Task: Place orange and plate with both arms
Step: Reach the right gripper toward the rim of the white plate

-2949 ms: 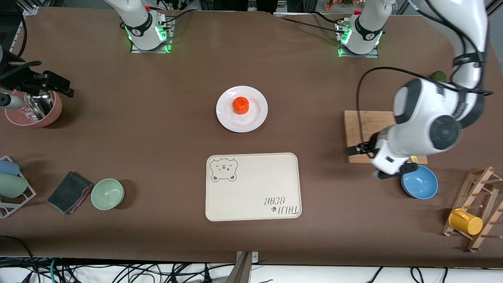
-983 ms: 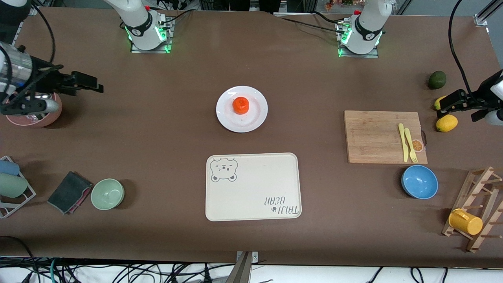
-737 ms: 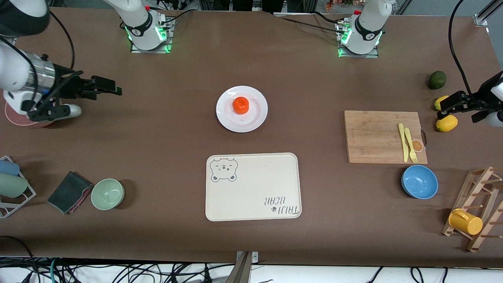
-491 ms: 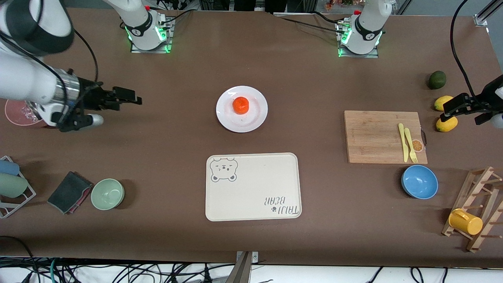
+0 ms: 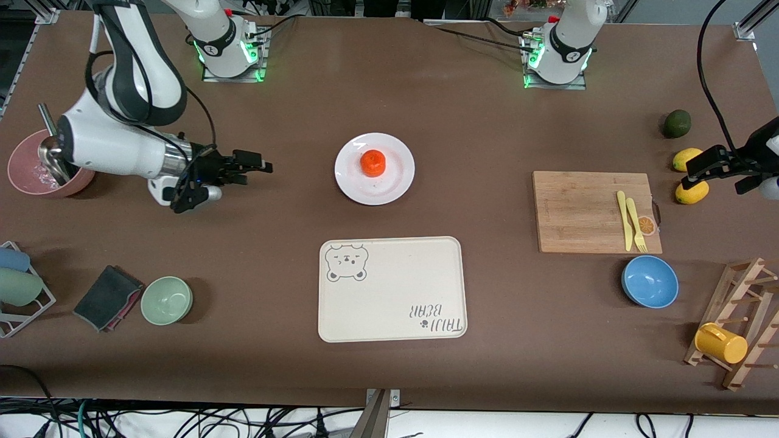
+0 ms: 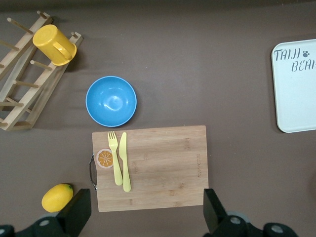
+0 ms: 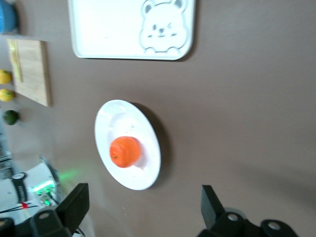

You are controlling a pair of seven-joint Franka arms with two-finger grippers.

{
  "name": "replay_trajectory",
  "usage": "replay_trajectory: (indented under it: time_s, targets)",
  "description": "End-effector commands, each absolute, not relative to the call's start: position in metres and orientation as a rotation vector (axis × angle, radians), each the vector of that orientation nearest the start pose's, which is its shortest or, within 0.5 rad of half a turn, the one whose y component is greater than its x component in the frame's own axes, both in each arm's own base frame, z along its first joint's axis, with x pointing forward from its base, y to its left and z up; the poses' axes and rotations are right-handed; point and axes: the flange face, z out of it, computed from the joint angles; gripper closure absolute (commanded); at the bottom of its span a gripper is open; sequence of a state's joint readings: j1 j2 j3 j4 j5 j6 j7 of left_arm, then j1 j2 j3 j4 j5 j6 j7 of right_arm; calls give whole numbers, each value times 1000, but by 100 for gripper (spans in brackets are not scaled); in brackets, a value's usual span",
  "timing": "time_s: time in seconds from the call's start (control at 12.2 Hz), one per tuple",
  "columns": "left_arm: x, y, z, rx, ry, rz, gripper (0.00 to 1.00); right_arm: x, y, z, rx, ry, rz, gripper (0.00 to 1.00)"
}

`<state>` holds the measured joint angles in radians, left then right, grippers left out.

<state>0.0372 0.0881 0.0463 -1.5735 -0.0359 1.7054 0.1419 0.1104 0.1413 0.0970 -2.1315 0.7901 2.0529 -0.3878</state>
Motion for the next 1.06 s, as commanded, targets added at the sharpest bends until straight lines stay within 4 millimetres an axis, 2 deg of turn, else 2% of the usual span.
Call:
replay_trajectory:
  time_s: [0.0,0.08,0.33,0.66,0.82,0.98]
  targets:
    - [592,49,589,-3156,112,-94,0,495,167,295,-2365,-177,136,0]
    - [593,49,595,-3152,112,-113,0,487,173,277,-2348,-174,130,0]
    - [596,54,589,-3155,100,-99,0,464,193,227,-2303,-214,87,0]
    - [596,54,590,-3154,102,-104,0,434,222,172,-2231,-163,20,0]
    - [596,54,591,-3154,102,-106,0,424,228,152,-2205,-141,-27,0]
    - [596,54,591,-3154,100,-106,0,418,233,146,-2201,-124,-35,0]
